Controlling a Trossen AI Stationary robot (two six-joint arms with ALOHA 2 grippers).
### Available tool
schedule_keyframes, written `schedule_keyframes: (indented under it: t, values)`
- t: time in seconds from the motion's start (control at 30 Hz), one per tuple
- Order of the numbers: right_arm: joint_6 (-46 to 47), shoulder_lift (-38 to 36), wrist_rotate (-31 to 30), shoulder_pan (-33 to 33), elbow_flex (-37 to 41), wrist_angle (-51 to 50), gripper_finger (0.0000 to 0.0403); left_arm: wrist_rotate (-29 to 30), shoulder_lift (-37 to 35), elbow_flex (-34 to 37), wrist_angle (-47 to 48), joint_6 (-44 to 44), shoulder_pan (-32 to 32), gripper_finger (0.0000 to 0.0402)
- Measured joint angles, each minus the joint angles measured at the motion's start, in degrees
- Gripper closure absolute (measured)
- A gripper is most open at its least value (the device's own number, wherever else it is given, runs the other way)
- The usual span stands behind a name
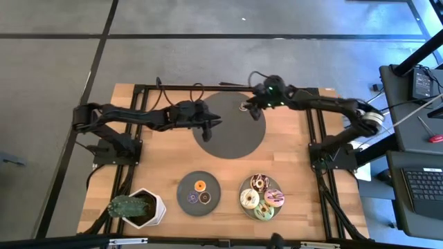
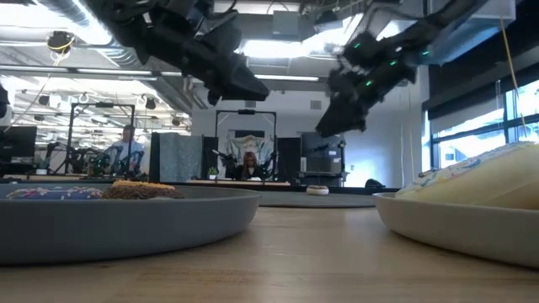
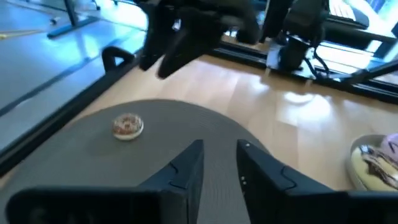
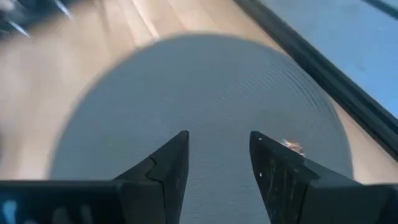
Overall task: Pick & Place donuts
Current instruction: Put small brown donut on the black plate
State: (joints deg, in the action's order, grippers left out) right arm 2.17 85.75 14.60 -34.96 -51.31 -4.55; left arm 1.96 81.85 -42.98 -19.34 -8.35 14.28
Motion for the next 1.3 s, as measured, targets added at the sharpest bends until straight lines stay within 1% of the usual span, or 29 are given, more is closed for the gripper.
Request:
schedule_keyframes:
  t: [0.07, 0.17, 0.33, 0.47, 0.67, 0.77, 0.87, 1.0, 1.3]
  values:
    - [-1.32, 4.31, -1.52, -0.26, -2.78, -2.1, 0.0233, -0.01, -0.49, 0.52, 0.82, -0.19, 0.0, 0.0313]
    - [-2.42, 9.9, -4.22, -0.82, -6.36, -4.04, 0.0233, -0.03, -0.51, 0.5, 3.12, -2.97, -0.11, 0.0312]
    - [-2.56, 16.18, -6.33, -1.33, -9.88, -5.95, 0.0233, 0.04, -0.51, 0.5, 8.75, -4.4, -0.86, 0.0309]
    - [-0.94, 18.45, -11.56, -1.33, -10.58, -6.08, 0.0233, 0.04, -0.49, 0.5, 9.45, -4.6, -2.13, 0.0311]
    - [-1.0, 21.04, -12.34, -1.33, -10.58, -7.66, 0.0233, 0.04, -0.49, 0.5, 9.31, -4.53, -4.27, 0.0312]
    - [0.31, 21.97, -13.8, -1.28, -10.55, -7.38, 0.0233, 0.08, -0.49, 0.5, 9.27, -4.47, -4.57, 0.031]
    - [0.32, 22.65, -13.9, -1.31, -10.58, -6.86, 0.0236, 0.1, -0.49, 0.5, 9.27, -4.43, -4.55, 0.0309]
    - [0.32, 22.82, -13.92, -1.31, -10.58, -6.86, 0.0263, 0.1, -0.49, 0.5, 9.27, -4.4, -4.55, 0.0312]
    - [-0.49, 22.85, -13.99, -1.31, -10.58, -6.88, 0.0367, 0.15, -0.47, 0.5, 9.27, -4.4, -4.55, 0.0309]
